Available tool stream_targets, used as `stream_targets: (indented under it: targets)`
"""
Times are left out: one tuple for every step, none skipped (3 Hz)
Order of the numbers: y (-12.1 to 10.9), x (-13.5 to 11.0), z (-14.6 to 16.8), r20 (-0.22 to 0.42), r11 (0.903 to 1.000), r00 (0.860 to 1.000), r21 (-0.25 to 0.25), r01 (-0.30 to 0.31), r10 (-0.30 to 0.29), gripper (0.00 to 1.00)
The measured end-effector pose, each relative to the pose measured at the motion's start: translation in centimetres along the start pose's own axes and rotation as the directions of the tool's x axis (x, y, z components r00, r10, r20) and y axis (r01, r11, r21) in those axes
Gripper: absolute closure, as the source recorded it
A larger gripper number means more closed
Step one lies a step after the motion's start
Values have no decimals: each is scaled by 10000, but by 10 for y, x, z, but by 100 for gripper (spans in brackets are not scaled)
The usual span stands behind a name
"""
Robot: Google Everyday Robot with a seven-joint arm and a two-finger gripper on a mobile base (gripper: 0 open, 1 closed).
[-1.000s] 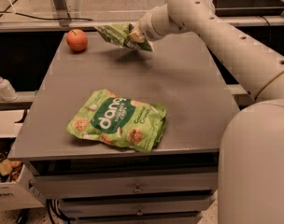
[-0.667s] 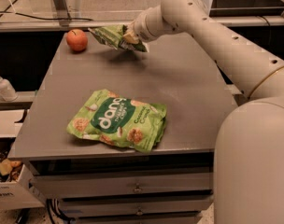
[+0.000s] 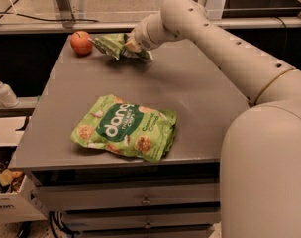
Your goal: Move green jalapeno chip bag near apple
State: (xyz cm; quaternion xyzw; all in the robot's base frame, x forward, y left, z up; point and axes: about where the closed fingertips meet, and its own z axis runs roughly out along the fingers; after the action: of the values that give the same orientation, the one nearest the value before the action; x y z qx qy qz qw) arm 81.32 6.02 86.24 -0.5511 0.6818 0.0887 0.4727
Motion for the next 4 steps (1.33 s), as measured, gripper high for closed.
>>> stream_targets:
  targets:
    - [4,4,12,-167,10000,9998,-59,72,-73,100]
    - [5,5,20,-304,9999,9995,-85,81,-84,82]
    - [5,6,22,-357,9999,9993,-78,85,-88,59]
    - [5,6,22,-359,9999,9993,-78,85,-88,35]
